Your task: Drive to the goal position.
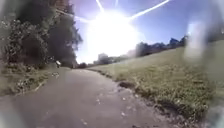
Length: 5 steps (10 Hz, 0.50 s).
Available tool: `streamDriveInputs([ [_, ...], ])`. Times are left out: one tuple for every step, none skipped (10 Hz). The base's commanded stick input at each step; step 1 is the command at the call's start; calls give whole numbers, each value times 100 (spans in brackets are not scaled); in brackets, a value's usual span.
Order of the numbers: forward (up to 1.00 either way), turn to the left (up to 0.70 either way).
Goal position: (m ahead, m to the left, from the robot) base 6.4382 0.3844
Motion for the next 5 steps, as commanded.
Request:
streamDriveInputs([
  [45, 0],
  [45, 0],
  [45, 0],
  [45, 0],
  [45, 0],
])
